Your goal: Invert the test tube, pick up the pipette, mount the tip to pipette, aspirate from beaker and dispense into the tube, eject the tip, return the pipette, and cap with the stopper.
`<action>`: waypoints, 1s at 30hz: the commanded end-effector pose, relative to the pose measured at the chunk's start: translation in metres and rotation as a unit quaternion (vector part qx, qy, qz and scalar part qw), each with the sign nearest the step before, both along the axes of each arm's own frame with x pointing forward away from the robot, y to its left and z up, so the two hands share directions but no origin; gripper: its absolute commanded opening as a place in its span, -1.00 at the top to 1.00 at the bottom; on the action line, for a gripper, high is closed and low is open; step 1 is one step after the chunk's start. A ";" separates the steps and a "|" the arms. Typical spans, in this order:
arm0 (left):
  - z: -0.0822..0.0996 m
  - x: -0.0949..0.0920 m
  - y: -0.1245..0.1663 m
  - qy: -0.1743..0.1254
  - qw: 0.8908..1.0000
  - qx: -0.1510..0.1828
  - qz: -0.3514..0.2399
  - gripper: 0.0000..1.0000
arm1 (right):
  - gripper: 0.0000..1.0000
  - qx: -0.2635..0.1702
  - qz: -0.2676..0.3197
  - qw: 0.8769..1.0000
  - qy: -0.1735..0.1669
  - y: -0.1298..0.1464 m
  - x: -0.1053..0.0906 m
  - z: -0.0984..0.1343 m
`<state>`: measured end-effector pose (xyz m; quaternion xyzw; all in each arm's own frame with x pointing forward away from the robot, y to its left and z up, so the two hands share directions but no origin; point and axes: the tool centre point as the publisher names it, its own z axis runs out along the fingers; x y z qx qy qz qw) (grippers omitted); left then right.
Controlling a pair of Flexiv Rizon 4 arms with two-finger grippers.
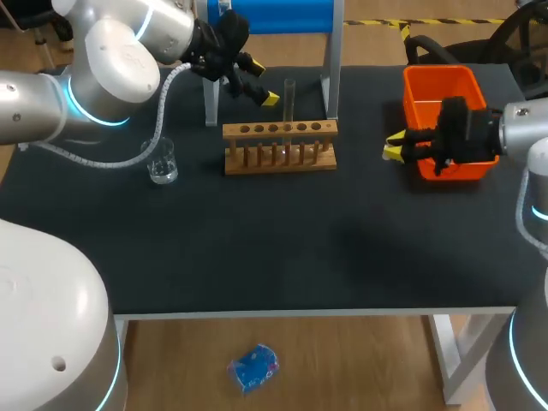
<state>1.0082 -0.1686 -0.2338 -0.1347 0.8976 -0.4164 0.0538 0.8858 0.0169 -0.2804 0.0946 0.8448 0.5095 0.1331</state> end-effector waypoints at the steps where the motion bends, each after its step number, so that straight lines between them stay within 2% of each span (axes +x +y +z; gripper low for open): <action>1: -0.001 0.007 -0.004 0.006 1.000 0.002 -0.002 -1.00 | 1.00 0.002 0.013 1.000 -0.007 -0.002 0.000 0.020; 9: -0.005 0.011 -0.003 0.009 1.000 -0.005 0.003 -1.00 | 1.00 -0.007 0.043 0.999 -0.031 0.020 0.018 0.049; 13: -0.005 0.011 -0.003 0.009 1.000 -0.005 0.003 -1.00 | 1.00 -0.010 0.049 0.998 -0.031 0.037 0.035 0.060; 30: -0.005 0.011 -0.003 0.009 1.000 -0.005 0.003 -1.00 | 1.00 -0.010 0.049 0.998 -0.031 0.037 0.035 0.060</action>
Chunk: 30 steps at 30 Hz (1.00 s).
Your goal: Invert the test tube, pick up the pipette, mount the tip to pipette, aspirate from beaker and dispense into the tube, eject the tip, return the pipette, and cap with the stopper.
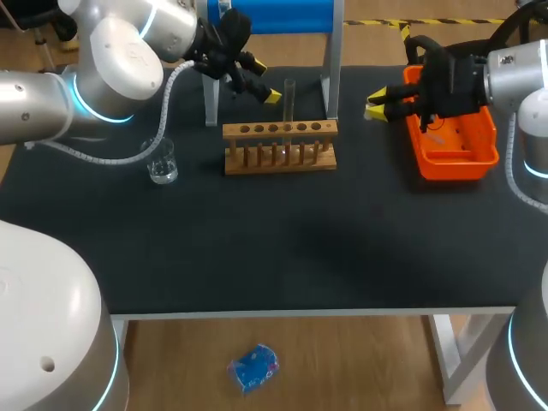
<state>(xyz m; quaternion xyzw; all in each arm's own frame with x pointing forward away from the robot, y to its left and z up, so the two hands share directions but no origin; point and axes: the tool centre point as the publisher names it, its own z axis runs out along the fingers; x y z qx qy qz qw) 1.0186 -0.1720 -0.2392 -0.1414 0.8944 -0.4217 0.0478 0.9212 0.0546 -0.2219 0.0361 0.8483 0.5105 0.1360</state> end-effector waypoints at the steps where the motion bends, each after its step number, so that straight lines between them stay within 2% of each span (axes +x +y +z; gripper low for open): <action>1: 0.001 0.000 0.000 0.002 1.000 0.002 -0.001 -1.00 | 1.00 0.001 0.003 1.000 0.000 0.002 0.002 0.003; 11: 0.001 0.000 0.000 0.002 1.000 0.002 -0.001 -1.00 | 1.00 -0.044 0.060 0.997 -0.008 0.039 0.043 0.010; 22: 0.001 0.000 0.000 0.002 1.000 0.002 -0.001 -1.00 | 1.00 -0.051 0.081 0.995 -0.009 0.079 0.083 0.010; 30: 0.001 0.000 0.000 0.002 1.000 0.002 -0.001 -1.00 | 1.00 -0.054 0.085 0.995 -0.009 0.109 0.098 0.013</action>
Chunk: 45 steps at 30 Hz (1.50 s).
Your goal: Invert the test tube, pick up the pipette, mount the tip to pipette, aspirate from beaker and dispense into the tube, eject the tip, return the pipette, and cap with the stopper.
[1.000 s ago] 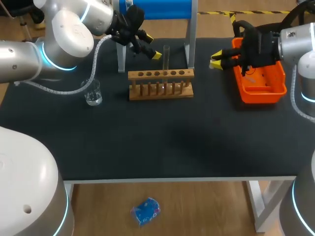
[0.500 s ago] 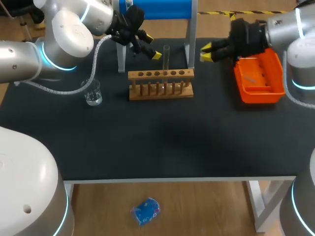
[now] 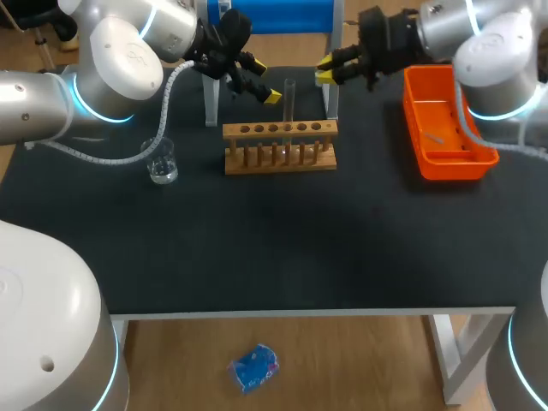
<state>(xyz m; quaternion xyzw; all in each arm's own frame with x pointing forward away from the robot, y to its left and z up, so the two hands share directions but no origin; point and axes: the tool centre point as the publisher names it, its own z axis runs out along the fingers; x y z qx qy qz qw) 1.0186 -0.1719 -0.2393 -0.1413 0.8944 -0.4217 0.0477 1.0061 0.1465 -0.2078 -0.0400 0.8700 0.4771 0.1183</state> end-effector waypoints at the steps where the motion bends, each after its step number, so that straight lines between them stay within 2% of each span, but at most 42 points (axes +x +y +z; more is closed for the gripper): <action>1: 0.001 0.000 0.000 0.002 1.000 0.002 0.000 -1.00 | 1.00 -0.006 0.015 1.000 0.011 0.020 0.014 -0.001; 19: 0.001 0.000 0.000 0.002 1.000 0.002 0.000 -1.00 | 1.00 0.001 0.039 0.999 0.018 0.046 0.015 -0.005; 33: 0.001 0.000 0.000 0.002 1.000 0.002 0.000 -1.00 | 1.00 -0.012 0.041 0.999 0.027 0.045 0.012 -0.016; 45: 0.001 0.000 0.000 0.002 1.000 0.002 0.000 -1.00 | 1.00 -0.013 0.043 0.999 0.017 0.046 0.016 -0.008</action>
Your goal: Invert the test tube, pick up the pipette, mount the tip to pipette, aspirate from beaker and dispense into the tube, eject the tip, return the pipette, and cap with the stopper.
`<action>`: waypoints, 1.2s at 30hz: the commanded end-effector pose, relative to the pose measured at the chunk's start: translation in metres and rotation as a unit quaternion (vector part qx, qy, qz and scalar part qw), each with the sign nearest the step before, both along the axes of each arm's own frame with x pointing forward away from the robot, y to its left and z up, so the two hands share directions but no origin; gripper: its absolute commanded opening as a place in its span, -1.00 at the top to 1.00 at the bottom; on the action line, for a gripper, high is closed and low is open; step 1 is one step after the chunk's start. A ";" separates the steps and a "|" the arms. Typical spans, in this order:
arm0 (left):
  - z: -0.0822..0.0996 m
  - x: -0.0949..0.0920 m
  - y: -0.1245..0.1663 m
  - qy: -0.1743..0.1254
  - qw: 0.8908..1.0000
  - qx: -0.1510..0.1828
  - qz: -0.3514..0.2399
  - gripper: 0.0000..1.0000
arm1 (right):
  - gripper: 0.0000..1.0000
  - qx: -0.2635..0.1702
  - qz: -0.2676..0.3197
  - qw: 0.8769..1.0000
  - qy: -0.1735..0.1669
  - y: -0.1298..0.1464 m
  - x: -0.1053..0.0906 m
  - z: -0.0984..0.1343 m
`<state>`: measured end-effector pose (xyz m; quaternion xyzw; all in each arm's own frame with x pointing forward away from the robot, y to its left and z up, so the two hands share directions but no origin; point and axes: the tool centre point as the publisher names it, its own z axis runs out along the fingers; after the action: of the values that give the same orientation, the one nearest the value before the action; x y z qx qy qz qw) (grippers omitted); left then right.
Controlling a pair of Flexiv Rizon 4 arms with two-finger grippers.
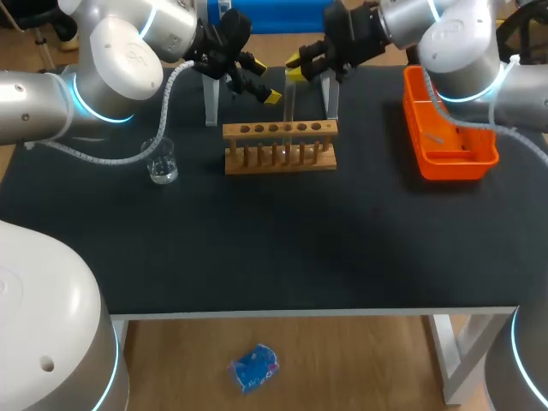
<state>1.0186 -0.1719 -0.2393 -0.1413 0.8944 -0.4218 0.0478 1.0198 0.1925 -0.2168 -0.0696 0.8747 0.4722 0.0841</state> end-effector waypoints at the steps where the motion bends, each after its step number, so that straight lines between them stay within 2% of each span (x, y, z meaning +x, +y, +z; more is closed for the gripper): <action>1: 0.001 0.000 0.000 0.002 1.000 0.002 0.000 -1.00 | 1.00 -0.001 0.002 1.000 0.000 0.000 0.002 0.000; 36: 0.001 0.000 0.000 0.002 1.000 0.002 0.000 -1.00 | 1.00 -0.020 0.002 1.000 0.008 -0.002 0.003 -0.016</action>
<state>1.0186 -0.1720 -0.2393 -0.1413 0.8943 -0.4218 0.0478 1.0206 0.1900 -0.2322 -0.0683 0.8830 0.4578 0.0774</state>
